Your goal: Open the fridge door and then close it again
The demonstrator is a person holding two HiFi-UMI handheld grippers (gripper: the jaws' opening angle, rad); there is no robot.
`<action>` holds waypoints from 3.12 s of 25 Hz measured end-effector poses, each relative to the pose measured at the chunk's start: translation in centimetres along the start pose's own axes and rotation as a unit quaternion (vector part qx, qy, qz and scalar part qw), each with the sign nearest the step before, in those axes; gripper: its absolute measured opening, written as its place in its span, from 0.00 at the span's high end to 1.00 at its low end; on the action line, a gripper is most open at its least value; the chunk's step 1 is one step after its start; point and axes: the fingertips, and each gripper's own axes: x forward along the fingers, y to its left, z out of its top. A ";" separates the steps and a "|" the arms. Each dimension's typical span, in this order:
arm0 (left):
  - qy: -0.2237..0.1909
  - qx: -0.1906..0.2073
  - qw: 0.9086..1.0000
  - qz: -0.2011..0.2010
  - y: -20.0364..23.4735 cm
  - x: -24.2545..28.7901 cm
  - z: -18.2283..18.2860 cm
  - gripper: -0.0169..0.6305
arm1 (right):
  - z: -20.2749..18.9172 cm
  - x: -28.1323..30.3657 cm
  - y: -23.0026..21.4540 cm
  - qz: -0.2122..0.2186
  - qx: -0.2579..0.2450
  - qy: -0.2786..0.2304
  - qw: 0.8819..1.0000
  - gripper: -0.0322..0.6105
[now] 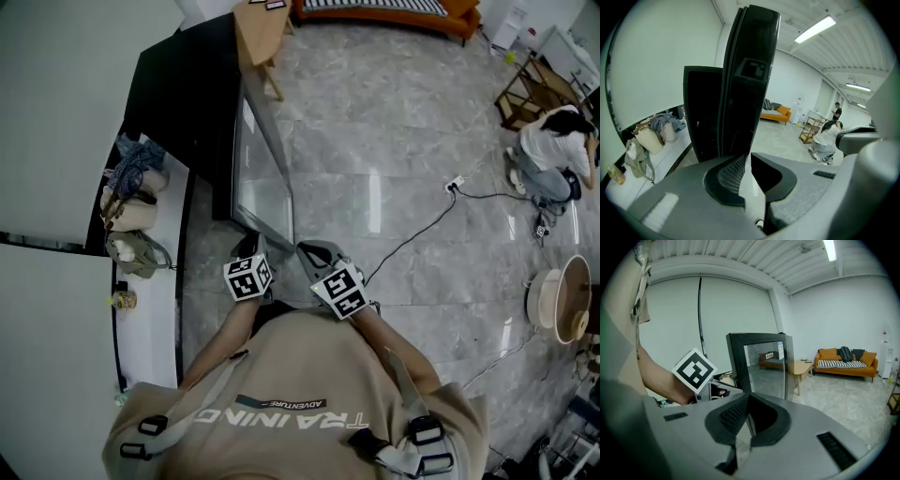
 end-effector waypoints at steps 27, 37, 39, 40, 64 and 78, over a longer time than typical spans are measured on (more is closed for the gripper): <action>0.013 -0.037 0.997 -0.061 -3.4 0.4 0.0 0.93 | 1.8 1.3 -3.0 -0.031 0.053 0.035 0.997 0.96; 0.025 -0.038 0.997 -0.056 -5.2 0.8 -0.4 0.95 | 1.9 3.0 -5.0 0.000 0.045 0.045 0.998 0.96; 0.028 -0.041 0.998 -0.044 -5.9 0.9 -0.4 0.95 | 2.3 3.0 -5.8 0.019 0.035 0.040 0.998 0.96; 0.028 -0.044 0.998 -0.037 -6.3 1.1 -0.4 0.95 | 2.4 2.9 -6.2 0.029 0.031 0.040 0.998 0.96; 0.000 -0.101 0.986 0.132 -12.6 4.4 0.5 0.95 | 1.9 -1.2 -13.9 0.200 -0.056 0.017 0.978 0.96; -0.008 -0.093 0.989 0.115 -13.5 3.1 0.7 0.97 | 2.5 -0.4 -13.2 0.213 -0.043 0.004 0.976 0.96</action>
